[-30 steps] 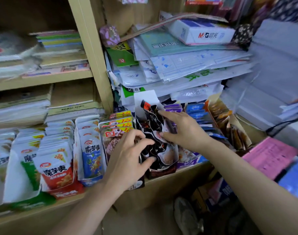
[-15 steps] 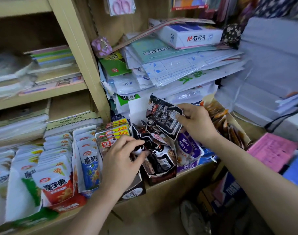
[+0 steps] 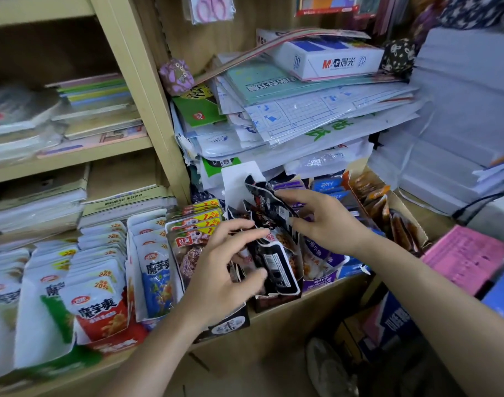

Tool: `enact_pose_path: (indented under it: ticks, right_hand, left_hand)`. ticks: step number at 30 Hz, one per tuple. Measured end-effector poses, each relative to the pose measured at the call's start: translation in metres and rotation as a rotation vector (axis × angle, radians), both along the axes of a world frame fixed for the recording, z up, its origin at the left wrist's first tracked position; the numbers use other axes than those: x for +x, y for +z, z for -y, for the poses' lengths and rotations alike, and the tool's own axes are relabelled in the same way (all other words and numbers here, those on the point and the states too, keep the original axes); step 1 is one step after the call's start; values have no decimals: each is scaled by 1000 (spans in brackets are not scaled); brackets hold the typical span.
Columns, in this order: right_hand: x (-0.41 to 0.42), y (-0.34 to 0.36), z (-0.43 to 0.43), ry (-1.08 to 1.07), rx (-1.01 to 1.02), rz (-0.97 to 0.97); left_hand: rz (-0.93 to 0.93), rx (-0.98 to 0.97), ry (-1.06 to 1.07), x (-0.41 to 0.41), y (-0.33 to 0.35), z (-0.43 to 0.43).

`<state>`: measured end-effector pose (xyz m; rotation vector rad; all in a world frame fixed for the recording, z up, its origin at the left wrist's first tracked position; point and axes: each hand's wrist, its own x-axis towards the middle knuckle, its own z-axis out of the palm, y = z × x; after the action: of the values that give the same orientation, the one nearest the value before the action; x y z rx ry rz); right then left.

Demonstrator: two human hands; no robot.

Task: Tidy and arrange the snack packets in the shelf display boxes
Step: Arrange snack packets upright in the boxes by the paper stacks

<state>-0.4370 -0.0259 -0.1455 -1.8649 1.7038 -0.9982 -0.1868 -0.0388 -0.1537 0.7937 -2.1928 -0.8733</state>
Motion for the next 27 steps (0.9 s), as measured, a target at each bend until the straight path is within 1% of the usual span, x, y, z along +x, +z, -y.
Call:
enact_pose_path:
  ticks: [2,3,5,9,13,16,18,20,23,25,27]
  right_hand:
    - [1,-1,1,18,5,-24]
    - [1,0,1,21,13,-29]
    - [2,2,0,24,24,-37]
    - [5,5,-4,24,39,-56]
    - [10,7,-4,102,130,-135]
    - [21,1,-6,79,169,-292]
    - [32,-5,-5,20,106,-421]
    - [41,-10,-1,-34,33,-498]
    - [40,-11,3,-63,-14,-482]
    - [37,-11,2,-61,-31,-466]
    - [34,-10,1,-53,-50,-418]
  left_hand:
    - [129,-83,-36,0,-3,-2]
    - [165,-110,-18,0,-4,-3]
    - [165,-117,59,-1,-5,-2]
    - [22,-66,182,0,-4,0]
    - [-168,142,285,9,8,2]
    - [-236,230,291,15,11,3]
    - [-260,244,291,18,9,3]
    - [-277,226,299,22,8,1]
    - [-286,179,316,28,14,-7]
    - [-325,177,334,35,21,-14]
    - [-346,174,351,44,26,-19]
